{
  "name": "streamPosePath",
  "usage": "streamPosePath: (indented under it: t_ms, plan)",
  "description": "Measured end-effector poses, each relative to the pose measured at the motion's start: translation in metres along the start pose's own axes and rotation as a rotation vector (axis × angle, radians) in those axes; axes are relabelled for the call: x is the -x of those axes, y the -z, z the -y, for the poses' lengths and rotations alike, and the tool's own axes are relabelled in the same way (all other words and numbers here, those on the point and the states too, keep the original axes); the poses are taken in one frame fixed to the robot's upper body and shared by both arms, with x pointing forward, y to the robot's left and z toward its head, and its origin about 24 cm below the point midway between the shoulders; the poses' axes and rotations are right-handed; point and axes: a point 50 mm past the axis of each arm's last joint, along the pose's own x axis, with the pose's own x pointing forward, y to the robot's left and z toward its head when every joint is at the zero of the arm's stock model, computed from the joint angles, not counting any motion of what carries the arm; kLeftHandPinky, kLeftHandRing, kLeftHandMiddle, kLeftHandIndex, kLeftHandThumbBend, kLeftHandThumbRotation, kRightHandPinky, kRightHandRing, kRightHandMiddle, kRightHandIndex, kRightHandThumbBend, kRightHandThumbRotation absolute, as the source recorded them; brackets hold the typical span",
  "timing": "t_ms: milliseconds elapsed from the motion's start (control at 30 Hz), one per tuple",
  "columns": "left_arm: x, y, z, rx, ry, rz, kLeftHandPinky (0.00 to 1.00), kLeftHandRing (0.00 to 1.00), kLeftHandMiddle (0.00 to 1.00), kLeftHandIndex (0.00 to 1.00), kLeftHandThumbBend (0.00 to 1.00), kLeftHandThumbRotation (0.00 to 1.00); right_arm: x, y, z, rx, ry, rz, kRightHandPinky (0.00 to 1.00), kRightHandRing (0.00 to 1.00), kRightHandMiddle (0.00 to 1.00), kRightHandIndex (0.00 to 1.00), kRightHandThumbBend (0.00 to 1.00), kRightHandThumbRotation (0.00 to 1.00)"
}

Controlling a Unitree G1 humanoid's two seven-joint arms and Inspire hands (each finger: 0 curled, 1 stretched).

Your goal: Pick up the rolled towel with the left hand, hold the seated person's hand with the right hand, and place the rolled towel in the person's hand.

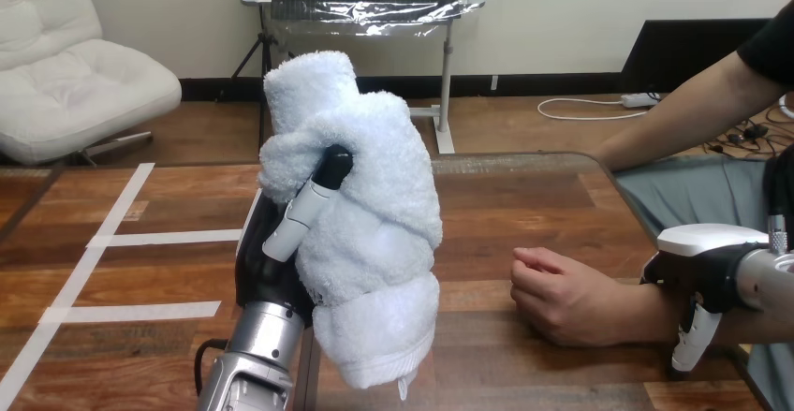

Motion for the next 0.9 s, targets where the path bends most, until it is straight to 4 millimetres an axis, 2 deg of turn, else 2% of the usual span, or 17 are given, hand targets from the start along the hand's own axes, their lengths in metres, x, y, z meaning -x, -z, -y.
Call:
streamPosePath:
  t_ms: [367,567,600,667,900]
  plan:
    - [0.0000,-0.0001,-0.0002,-0.003,-0.004,0.000,0.28,0.36,0.42,0.50,0.70,0.00,-0.0031,0.0009,-0.0025,-0.004,0.023,-0.003,0.25,0.34,0.45,0.60,0.74,0.00]
    - [0.0001,-0.0001,-0.0003,-0.005,-0.005,-0.001,0.28,0.36,0.42,0.51,0.69,0.00,-0.0053,0.0003,-0.0049,-0.002,0.034,0.005,0.30,0.37,0.46,0.56,0.73,0.00]
    - [0.0001,-0.0001,-0.0003,-0.005,-0.005,-0.001,0.28,0.36,0.42,0.51,0.69,0.00,-0.0055,0.0003,-0.0050,-0.002,0.036,0.006,0.34,0.40,0.47,0.54,0.73,0.00]
    - [0.0001,-0.0001,-0.0003,-0.005,-0.005,-0.001,0.28,0.36,0.42,0.51,0.69,0.00,-0.0057,0.0002,-0.0052,-0.003,0.041,0.009,0.37,0.42,0.48,0.53,0.73,0.00]
    - [0.0003,-0.0004,-0.0008,-0.006,-0.007,0.000,0.29,0.36,0.42,0.51,0.68,0.00,-0.0060,-0.0008,-0.0055,-0.009,0.057,0.029,0.43,0.46,0.50,0.51,0.73,0.00]
